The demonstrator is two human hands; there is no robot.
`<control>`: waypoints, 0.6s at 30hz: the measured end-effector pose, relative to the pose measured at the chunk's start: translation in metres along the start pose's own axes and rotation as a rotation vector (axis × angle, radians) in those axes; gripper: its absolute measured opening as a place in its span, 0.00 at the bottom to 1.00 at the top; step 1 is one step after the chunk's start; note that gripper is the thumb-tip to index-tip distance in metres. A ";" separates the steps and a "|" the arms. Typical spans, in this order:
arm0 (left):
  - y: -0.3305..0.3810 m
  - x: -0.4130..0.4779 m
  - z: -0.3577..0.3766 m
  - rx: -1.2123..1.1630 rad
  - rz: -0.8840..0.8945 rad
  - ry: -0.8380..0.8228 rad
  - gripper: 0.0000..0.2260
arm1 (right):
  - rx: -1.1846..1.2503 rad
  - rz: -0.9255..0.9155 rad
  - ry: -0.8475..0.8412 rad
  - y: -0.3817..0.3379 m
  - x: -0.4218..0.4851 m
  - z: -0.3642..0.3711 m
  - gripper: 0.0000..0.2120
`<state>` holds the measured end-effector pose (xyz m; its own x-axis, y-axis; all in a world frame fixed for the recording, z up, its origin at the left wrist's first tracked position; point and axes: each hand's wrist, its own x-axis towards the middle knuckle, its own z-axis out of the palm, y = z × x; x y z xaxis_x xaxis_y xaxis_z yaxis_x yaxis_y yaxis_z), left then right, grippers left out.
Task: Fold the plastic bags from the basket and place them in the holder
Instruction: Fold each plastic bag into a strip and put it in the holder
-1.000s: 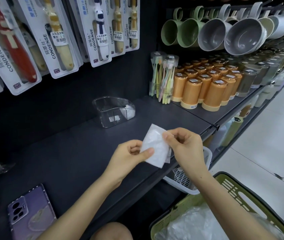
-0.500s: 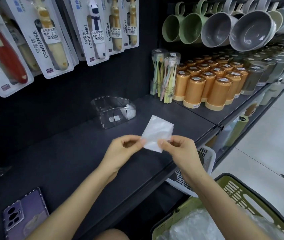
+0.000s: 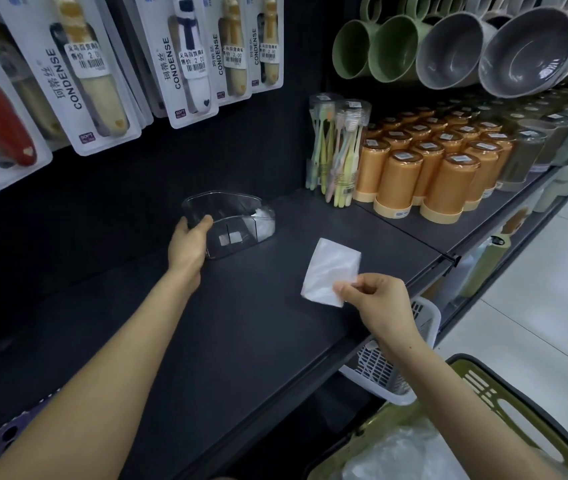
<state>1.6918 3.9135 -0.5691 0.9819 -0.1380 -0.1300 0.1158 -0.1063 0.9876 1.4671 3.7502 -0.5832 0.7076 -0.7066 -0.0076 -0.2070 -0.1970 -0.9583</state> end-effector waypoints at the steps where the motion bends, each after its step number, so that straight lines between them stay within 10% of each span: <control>1: 0.000 0.001 0.000 -0.034 0.005 -0.012 0.19 | 0.003 -0.004 0.001 0.001 0.001 -0.001 0.19; 18: -0.035 -0.085 -0.024 -0.090 0.220 -0.483 0.20 | -0.052 0.093 -0.062 -0.020 0.011 -0.001 0.12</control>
<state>1.6080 3.9524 -0.5907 0.8060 -0.5870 0.0757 -0.0517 0.0576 0.9970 1.4782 3.7460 -0.5636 0.7235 -0.6807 -0.1149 -0.3075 -0.1688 -0.9365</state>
